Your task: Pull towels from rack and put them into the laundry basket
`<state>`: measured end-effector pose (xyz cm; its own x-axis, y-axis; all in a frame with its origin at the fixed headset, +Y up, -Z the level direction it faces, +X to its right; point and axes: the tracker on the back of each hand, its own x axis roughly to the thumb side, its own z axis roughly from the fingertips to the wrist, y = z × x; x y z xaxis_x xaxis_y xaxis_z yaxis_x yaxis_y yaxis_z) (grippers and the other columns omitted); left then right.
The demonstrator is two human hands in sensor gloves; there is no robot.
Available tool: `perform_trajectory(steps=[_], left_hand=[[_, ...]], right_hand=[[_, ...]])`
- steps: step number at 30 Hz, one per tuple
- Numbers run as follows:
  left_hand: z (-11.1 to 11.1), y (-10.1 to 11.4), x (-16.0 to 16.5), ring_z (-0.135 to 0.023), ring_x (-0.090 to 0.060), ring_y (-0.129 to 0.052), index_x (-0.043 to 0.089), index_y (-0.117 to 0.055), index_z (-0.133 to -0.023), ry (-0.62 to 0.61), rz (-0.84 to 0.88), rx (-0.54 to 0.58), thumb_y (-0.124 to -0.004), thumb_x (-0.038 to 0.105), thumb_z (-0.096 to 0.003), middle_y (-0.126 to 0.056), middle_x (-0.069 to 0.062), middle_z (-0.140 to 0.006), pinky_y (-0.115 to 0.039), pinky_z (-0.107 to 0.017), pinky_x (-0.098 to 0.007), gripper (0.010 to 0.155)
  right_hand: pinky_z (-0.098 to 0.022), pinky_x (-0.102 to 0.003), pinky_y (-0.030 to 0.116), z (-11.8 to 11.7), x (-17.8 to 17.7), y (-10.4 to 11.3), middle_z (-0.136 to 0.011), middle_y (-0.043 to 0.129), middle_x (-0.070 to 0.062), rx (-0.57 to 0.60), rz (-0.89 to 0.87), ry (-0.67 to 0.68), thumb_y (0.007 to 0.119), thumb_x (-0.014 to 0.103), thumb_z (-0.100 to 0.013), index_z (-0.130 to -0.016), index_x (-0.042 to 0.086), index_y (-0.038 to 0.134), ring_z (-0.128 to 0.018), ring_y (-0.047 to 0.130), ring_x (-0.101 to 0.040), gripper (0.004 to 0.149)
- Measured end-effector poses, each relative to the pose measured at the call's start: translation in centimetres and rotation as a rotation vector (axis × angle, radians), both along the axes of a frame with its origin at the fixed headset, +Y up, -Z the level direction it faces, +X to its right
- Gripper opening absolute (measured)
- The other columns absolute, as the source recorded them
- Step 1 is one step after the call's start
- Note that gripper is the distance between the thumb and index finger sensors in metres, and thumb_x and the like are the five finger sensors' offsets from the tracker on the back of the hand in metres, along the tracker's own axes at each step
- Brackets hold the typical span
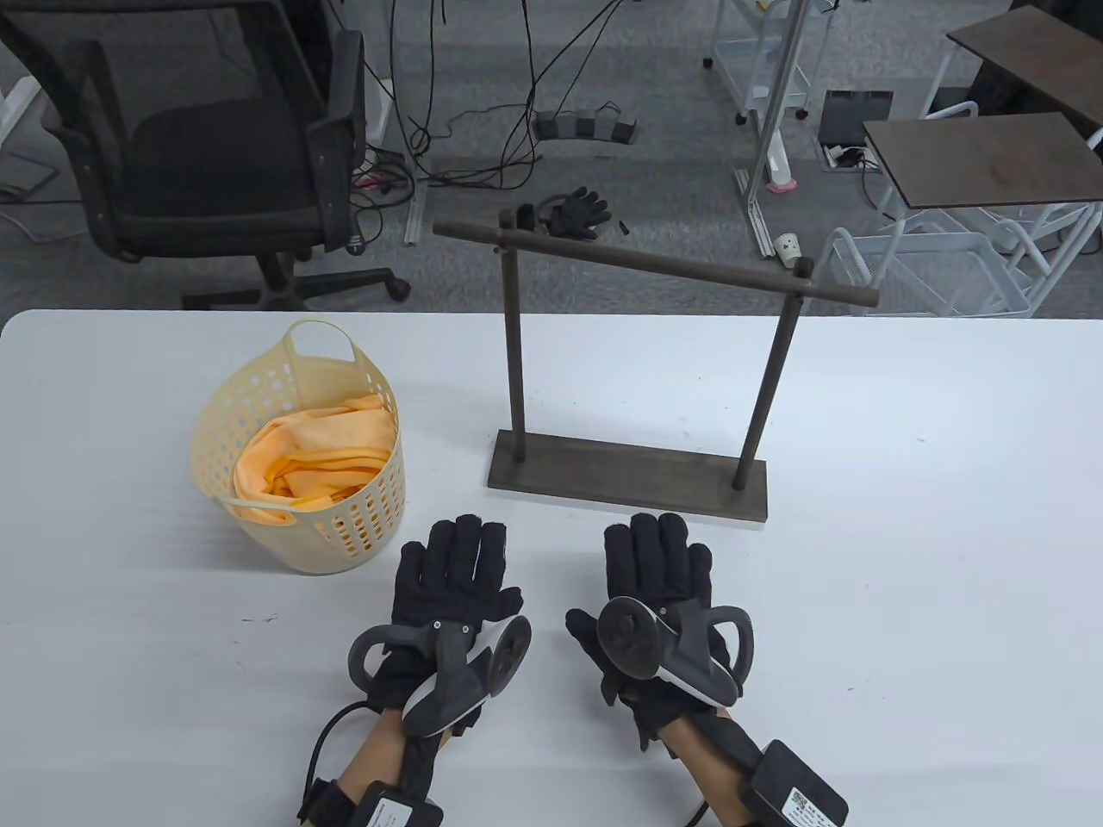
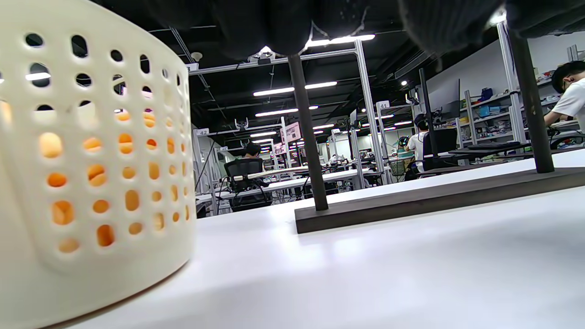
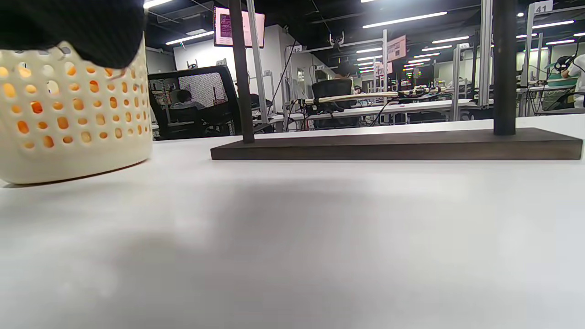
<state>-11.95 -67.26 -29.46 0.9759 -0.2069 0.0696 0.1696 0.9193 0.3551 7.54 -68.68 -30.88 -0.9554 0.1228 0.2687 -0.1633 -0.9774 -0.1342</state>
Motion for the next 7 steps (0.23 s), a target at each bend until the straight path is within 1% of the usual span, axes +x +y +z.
perform_trajectory(steps=[7], left_hand=[[0.02,0.07,0.0,-0.113,-0.027,-0.064,0.03,-0.051,-0.115,0.0,-0.001,-0.002,-0.073,0.06,-0.046,-0.059,0.0,-0.123,-0.055,-0.088,-0.051,0.079]], right_hand=[[-0.069,-0.07,0.024,-0.04,0.1,-0.03,-0.11,0.003,-0.022,-0.003,-0.008,-0.002,0.067,0.067,-0.053,-0.107,0.009,0.007,-0.101,0.006,-0.052,0.1]])
